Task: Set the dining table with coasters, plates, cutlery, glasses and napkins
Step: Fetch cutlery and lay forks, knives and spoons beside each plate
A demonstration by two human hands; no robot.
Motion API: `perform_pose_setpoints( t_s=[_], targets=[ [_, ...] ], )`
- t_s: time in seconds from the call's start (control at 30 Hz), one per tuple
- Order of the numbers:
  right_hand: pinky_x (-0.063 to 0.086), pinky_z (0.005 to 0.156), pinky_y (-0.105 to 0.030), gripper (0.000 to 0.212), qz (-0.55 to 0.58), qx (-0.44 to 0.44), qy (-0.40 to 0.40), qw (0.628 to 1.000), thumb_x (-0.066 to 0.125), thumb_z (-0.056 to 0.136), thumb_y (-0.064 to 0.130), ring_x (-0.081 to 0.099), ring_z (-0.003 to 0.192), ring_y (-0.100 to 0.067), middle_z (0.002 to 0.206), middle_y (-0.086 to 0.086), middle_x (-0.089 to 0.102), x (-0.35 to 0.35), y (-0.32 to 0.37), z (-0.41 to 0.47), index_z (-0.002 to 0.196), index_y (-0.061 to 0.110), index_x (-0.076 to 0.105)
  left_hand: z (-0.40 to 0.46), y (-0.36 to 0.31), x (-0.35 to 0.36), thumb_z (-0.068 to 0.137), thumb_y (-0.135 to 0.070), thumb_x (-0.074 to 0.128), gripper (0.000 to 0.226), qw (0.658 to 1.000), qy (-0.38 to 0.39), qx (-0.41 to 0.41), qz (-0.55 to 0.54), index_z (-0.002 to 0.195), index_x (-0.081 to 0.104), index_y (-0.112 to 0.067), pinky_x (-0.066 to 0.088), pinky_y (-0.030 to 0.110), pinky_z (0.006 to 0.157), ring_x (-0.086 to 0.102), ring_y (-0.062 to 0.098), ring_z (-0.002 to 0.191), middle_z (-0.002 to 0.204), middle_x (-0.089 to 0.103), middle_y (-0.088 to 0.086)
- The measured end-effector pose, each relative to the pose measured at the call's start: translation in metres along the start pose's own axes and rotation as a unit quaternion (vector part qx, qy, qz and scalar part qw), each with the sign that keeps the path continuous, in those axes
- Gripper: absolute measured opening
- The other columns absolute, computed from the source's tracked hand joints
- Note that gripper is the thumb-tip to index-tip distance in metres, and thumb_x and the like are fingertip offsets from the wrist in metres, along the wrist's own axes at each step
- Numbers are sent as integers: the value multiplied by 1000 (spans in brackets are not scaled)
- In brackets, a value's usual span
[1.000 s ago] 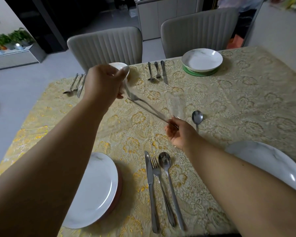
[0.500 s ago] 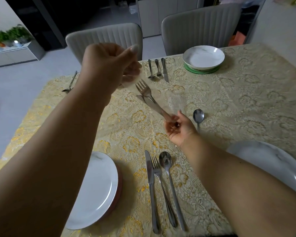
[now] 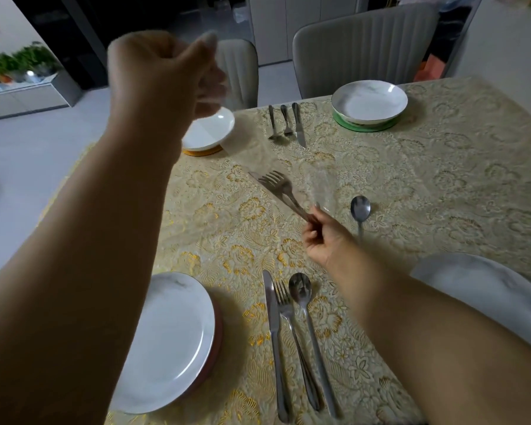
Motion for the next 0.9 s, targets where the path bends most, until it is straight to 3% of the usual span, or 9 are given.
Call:
perform_pose_setpoints(
  t_s=[0.23, 0.33, 0.4, 0.47, 0.57, 0.67, 0.73, 0.83, 0.9],
  targets=[
    [35, 41, -15, 21, -144, -120, -122, 975, 68, 85, 27, 46, 51, -5, 65, 0, 56, -46, 80, -1, 81, 9, 59, 6, 139, -87, 88, -44, 61, 35, 953, -217, -208, 36, 63, 64, -19, 40, 26, 55, 47, 10, 47, 77, 71, 3],
    [32, 36, -16, 19, -155, -160, -192, 956, 68, 87, 22, 46, 48, -8, 63, -4, 58, -57, 105, -9, 76, 8, 62, -17, 199, -95, 96, -39, 50, 37, 921, -243, -306, -5, 110, 65, -8, 49, 26, 64, 62, 16, 74, 116, 68, 12],
    [32, 38, -16, 21, -164, -152, -219, 950, 70, 86, 25, 45, 47, -7, 61, -3, 60, -62, 108, -12, 74, 8, 64, -35, 237, -76, 101, -35, 38, 49, 892, -227, -377, -103, 142, 41, -7, 52, 20, 69, 62, 12, 93, 139, 52, 13],
    [33, 38, -17, 26, -159, -143, -231, 949, 71, 84, 28, 46, 46, -7, 60, -2, 59, -67, 105, -13, 71, 9, 60, -50, 250, -77, 103, -33, 32, 56, 890, -181, -389, 156, 148, 23, -1, 45, 28, 100, 51, 20, 124, 151, 33, 19],
    [33, 32, -15, 28, -138, -143, -237, 951, 71, 85, 26, 49, 48, -8, 64, -2, 58, -70, 95, -16, 71, 8, 55, -65, 254, -70, 100, -42, 38, 58, 865, -257, -418, 103, 137, 41, 3, 32, 44, 107, 38, 38, 132, 142, 42, 25],
    [32, 31, -14, 30, -129, -132, -242, 953, 67, 88, 25, 47, 49, -7, 63, -3, 54, -69, 81, -28, 70, 6, 52, -73, 205, -25, 98, -34, 46, 47, 909, -149, -316, 228, 134, 48, -4, 36, 45, 104, 44, 38, 125, 135, 50, 23],
    [30, 28, -12, 30, -103, -118, -229, 961, 61, 93, 22, 45, 48, -7, 62, -4, 50, -63, 66, -37, 69, 6, 50, -92, 185, 41, 98, -27, 50, 43, 961, -6, -261, 93, 134, 49, -2, 49, 44, 93, 60, 31, 106, 124, 60, 19],
    [28, 27, -11, 34, -80, -89, -207, 971, 51, 98, 19, 42, 29, -5, 61, -5, 46, -51, 41, -52, 67, 5, 47, -140, 166, 130, 96, -24, 55, 44, 919, 171, -338, -109, 130, 49, 3, 55, 29, 65, 65, 19, 85, 107, 64, 14],
    [32, 27, -11, 32, -88, -87, -216, 968, 53, 96, 20, 41, 22, -5, 63, -6, 49, -53, 29, -63, 68, 7, 50, -156, 151, 156, 96, -23, 56, 29, 909, 187, -345, -141, 109, 62, 3, 51, 22, 55, 64, 16, 73, 90, 67, 11]
  ],
)
Point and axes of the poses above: each hand's wrist, its own z-axis towards the middle knuckle, its own x-axis out of the palm, y = z × x, the point moved 9 cm from there along z, towards the middle knuckle
